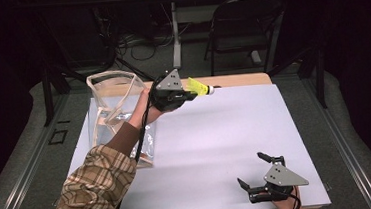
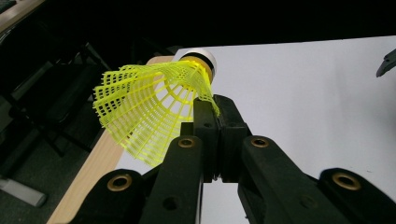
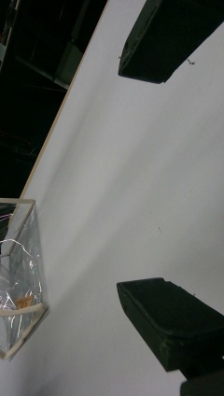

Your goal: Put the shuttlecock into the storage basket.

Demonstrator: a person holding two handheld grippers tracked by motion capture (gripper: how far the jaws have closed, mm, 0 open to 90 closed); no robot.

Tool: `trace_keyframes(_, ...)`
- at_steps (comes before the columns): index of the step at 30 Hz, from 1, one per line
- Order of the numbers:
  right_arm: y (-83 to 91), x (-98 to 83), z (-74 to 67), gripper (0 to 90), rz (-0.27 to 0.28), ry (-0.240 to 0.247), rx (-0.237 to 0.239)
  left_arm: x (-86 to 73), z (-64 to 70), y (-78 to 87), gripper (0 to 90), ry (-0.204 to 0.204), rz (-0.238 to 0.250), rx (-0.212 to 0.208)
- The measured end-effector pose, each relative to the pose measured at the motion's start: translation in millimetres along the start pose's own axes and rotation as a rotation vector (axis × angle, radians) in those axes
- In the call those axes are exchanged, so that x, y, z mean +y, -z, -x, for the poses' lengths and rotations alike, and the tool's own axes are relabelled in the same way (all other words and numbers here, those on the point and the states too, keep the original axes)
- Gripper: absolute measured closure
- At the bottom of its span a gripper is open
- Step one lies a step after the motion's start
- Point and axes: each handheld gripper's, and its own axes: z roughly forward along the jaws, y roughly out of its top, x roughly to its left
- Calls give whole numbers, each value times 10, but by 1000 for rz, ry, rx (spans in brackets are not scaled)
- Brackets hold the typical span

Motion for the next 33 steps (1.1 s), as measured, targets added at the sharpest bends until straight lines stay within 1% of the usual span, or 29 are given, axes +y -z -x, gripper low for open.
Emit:
trace_keyframes(11,-2,0,-5,0,-2,-4,1,-21,-71,102,892,16,10,27)
trace_keyframes(17,-4,0,1,0,-2,1,0,-34,-116,172,892,23,15,50)
trace_keyframes(19,-2,1,-5,0,-1,-4,1,-40,-124,193,892,31,17,55)
trace_keyframes(21,0,2,-5,0,1,-2,1,-42,-129,212,892,29,16,57)
trace_keyframes(25,-6,2,-3,0,-1,1,-2,-42,-143,227,892,33,19,66)
trace_keyframes(29,0,0,-3,0,0,-1,-3,-45,-156,256,892,26,24,73)
trace_keyframes(33,-9,-2,-4,0,-3,-3,-2,-71,-193,270,892,39,19,84)
